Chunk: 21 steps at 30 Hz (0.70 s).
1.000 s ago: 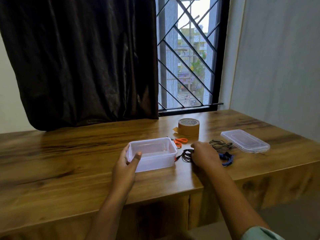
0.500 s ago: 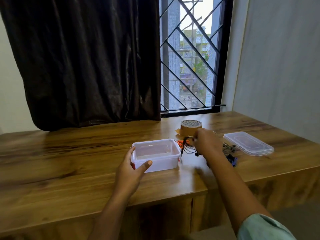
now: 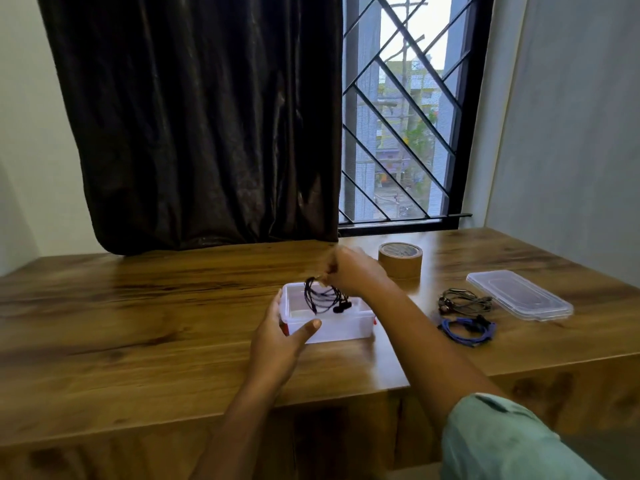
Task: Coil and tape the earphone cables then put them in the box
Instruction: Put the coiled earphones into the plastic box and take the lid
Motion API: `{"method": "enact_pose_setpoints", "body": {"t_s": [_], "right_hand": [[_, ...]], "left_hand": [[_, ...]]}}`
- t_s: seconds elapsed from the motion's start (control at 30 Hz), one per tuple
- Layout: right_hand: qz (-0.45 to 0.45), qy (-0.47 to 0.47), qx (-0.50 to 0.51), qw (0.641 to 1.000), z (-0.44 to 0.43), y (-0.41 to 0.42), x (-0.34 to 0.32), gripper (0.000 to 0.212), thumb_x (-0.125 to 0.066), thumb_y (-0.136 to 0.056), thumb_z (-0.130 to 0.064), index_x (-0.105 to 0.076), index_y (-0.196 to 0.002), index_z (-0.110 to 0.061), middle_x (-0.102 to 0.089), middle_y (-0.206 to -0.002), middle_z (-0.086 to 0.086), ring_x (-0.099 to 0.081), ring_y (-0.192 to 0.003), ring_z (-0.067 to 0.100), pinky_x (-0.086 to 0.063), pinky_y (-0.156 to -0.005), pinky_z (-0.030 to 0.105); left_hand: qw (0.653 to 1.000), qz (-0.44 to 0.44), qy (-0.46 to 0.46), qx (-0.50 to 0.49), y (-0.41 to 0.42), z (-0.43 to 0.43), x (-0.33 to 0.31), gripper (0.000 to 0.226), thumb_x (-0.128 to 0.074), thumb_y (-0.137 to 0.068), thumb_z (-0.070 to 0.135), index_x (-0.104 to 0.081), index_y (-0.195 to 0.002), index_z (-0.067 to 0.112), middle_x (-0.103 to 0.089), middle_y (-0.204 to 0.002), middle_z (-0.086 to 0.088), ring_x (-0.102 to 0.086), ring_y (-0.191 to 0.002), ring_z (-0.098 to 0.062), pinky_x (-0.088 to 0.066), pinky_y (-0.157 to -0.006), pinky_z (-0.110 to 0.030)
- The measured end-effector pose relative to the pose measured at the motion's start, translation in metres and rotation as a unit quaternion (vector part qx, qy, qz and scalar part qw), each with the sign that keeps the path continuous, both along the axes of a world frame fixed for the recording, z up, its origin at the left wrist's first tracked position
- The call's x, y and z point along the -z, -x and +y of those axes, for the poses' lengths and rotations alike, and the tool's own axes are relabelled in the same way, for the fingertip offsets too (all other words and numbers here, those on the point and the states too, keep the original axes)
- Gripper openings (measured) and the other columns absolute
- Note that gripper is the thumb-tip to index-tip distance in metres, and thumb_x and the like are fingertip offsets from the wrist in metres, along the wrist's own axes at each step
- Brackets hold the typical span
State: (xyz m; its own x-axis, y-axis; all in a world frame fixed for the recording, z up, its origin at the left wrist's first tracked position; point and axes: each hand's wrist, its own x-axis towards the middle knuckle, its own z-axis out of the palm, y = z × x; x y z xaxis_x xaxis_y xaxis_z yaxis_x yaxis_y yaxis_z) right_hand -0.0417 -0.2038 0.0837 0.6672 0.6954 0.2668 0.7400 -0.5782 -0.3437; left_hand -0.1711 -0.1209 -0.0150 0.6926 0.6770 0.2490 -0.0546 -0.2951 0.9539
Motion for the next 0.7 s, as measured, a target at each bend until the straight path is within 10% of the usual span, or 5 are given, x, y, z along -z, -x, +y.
{"method": "enact_pose_setpoints", "body": {"t_s": [0.43,0.7], "right_hand": [[-0.042,0.13,-0.001,0.991,0.039,-0.004,0.033,0.024,-0.064,-0.087,-0.013,-0.067,-0.111,-0.014,-0.066,-0.106,0.008,-0.064,-0.091,0.024,-0.053,-0.073,0.033],[0.044,-0.035,0.003,0.998,0.016,-0.014,0.033,0.019,-0.058,-0.088,-0.002,-0.07,-0.098,-0.014,-0.068,-0.1,0.007,-0.066,-0.089,0.022,-0.057,-0.078,0.037]], "left_hand": [[1.0,0.002,-0.001,-0.005,0.0,0.0,-0.001,0.075,-0.074,-0.077,0.029,-0.036,-0.141,0.033,-0.051,-0.135,0.001,-0.054,-0.114,-0.019,-0.055,-0.087,-0.042],[0.997,0.008,-0.031,-0.063,0.002,-0.006,-0.005,0.081,-0.078,-0.071,0.039,-0.035,-0.139,0.036,-0.051,-0.132,0.005,-0.053,-0.108,-0.014,-0.053,-0.087,-0.039]]}}
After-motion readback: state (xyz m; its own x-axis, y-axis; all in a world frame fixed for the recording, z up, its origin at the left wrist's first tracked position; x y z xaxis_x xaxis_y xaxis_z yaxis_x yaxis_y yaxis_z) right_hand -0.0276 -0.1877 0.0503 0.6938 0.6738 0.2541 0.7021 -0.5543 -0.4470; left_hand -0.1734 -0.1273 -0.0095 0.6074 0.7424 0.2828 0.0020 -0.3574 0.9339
